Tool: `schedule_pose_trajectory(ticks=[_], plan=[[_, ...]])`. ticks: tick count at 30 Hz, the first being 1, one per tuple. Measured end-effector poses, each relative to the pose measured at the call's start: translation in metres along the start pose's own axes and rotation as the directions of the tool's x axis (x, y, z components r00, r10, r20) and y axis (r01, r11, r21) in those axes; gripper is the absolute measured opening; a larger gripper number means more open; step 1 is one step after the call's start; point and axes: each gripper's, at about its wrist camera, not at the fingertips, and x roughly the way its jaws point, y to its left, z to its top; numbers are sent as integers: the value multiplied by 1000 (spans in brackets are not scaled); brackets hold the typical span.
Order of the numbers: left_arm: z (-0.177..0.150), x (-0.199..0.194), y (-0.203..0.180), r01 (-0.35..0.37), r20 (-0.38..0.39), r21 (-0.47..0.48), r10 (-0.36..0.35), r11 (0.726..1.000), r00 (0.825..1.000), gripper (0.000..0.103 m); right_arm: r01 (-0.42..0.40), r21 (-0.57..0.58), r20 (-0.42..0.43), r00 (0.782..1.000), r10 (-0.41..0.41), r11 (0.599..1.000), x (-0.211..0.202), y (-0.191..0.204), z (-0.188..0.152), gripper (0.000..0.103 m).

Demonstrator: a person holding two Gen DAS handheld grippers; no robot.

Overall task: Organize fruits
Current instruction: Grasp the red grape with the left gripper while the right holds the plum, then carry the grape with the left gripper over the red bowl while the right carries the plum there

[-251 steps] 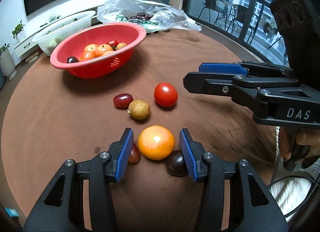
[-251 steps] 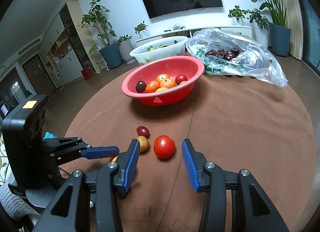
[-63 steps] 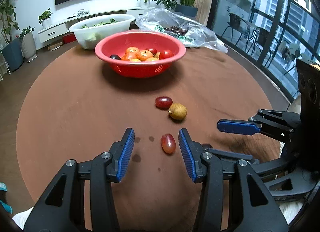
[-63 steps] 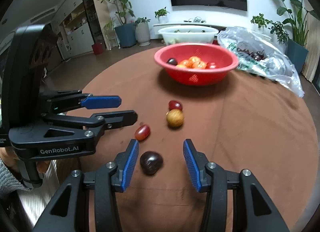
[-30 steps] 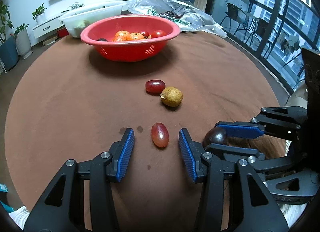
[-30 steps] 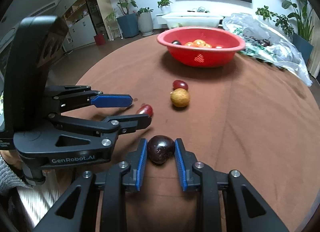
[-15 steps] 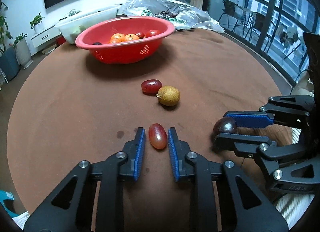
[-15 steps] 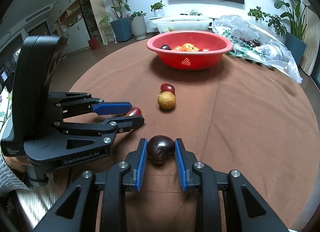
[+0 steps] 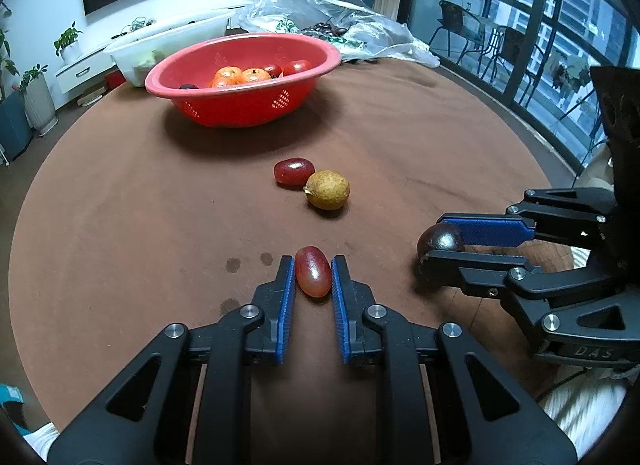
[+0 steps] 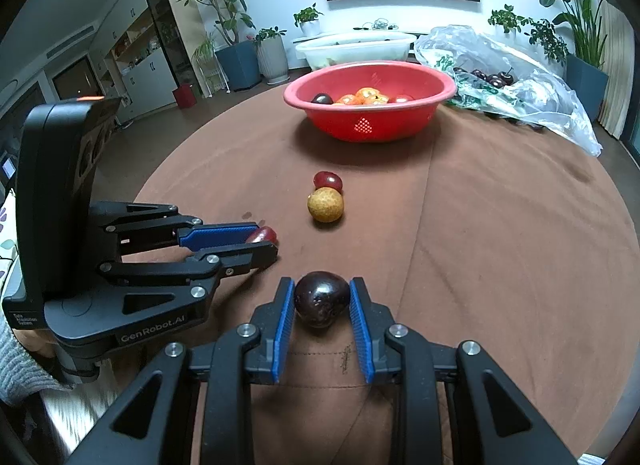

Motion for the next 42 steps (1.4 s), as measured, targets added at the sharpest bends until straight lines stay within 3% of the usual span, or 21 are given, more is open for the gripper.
schedule_pose_trajectory(ticks=[20, 42], plan=[[46, -17, 31, 48, 83, -74, -41, 996, 996, 17, -22, 40, 32, 999, 20, 999, -4, -22, 38, 30], [130, 2, 80, 28, 139, -113, -12, 993, 990, 17, -15, 2, 109, 994, 15, 1000, 27, -39, 142, 30]])
